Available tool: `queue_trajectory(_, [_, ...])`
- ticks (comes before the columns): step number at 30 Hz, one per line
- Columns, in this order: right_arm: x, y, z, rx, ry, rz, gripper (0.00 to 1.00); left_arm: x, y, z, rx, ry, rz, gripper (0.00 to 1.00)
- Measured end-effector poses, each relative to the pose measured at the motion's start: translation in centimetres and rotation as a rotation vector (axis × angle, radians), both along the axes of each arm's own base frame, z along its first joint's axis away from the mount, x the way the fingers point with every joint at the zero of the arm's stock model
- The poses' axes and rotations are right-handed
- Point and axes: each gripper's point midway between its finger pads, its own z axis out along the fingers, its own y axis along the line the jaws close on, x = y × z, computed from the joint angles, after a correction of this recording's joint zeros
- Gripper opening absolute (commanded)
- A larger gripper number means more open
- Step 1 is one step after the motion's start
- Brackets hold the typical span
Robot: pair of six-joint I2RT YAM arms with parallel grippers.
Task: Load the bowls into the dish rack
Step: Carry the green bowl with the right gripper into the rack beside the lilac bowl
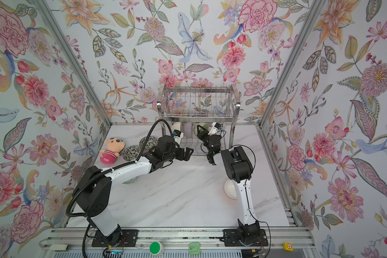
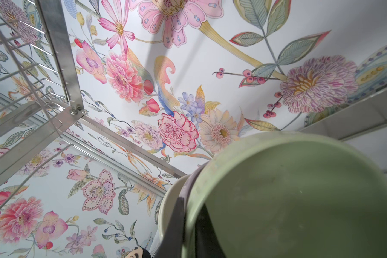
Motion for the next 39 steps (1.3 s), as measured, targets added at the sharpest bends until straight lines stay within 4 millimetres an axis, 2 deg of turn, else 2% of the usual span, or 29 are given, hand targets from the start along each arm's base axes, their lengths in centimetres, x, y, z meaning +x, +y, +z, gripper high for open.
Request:
queue_trajectory(19, [2.1, 0.8, 0.2, 0.054, -0.023, 0.010, 0.00, 0.8, 1.1, -0.1, 0.014, 0.003, 0.020, 0.99])
queue_trajectory(39, [2.9, 1.5, -0.2, 0.081, 0.004, 0.028, 0.02, 1.4, 1.9, -0.2, 0.014, 0.003, 0.041, 0.99])
